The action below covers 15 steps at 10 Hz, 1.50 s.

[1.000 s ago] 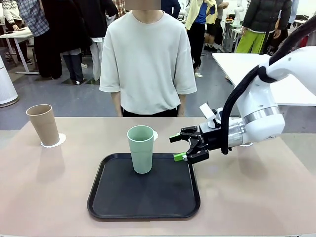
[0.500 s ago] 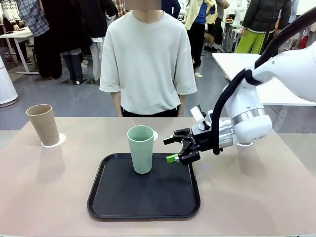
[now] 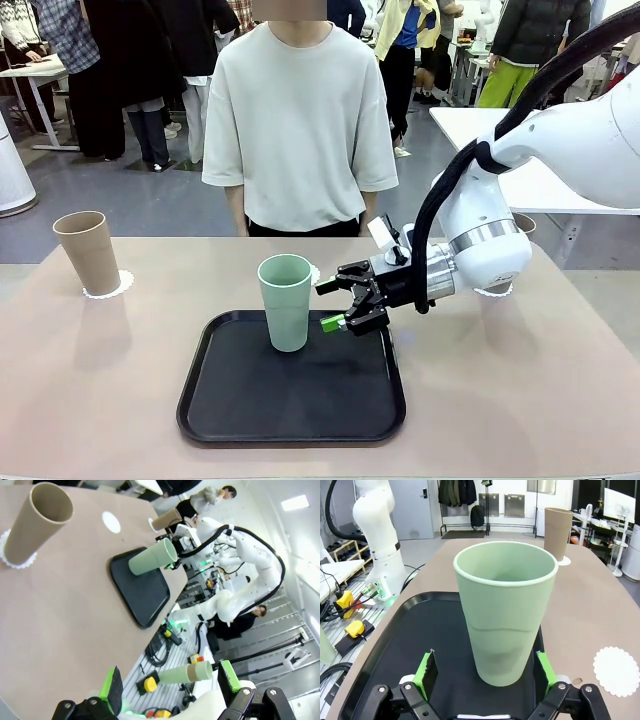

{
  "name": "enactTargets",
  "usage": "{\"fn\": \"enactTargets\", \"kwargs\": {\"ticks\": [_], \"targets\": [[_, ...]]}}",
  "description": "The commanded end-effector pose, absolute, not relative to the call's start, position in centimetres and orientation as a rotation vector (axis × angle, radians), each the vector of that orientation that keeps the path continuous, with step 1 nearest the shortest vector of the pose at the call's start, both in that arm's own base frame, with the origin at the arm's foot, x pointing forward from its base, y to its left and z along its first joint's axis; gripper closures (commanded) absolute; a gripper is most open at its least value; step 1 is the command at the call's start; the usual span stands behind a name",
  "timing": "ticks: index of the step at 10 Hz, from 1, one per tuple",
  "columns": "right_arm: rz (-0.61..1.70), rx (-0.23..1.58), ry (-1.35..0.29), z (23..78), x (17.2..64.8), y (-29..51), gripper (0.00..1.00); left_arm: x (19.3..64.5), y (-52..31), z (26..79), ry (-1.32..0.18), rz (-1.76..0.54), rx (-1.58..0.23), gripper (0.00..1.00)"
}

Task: Place coasters on the table and set cups on them.
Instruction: Take one Reusable plastic cup from the Flat Tray and place it on a coaster set by the human.

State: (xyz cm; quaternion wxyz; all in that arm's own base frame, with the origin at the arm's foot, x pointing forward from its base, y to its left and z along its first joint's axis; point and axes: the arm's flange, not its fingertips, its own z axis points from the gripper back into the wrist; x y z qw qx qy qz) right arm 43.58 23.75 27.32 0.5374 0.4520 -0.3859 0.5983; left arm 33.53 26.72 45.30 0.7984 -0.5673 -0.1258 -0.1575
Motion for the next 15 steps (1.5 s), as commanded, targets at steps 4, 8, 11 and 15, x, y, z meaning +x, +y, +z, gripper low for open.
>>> {"fn": "enactTargets", "kwargs": {"ticks": [4, 8, 11, 15], "targets": [[1.375, 1.064, -0.949, 26.7, 44.4, 25.2, 0.0, 33.5, 26.8, 45.6, -0.267, -0.317, -1.207, 0.0], [1.355, 1.063, -0.948, 26.5, 44.9, 25.6, 0.0, 33.5, 26.8, 45.6, -0.267, -0.317, -1.207, 0.0], [1.353, 1.063, -0.93, 26.4, 44.9, 26.0, 0.0, 33.5, 26.8, 45.6, -0.267, -0.317, -1.207, 0.0], [1.345, 1.052, -0.898, 25.4, 45.5, 27.2, 0.0, 33.5, 26.8, 45.6, -0.267, -0.317, -1.207, 0.0]]}}
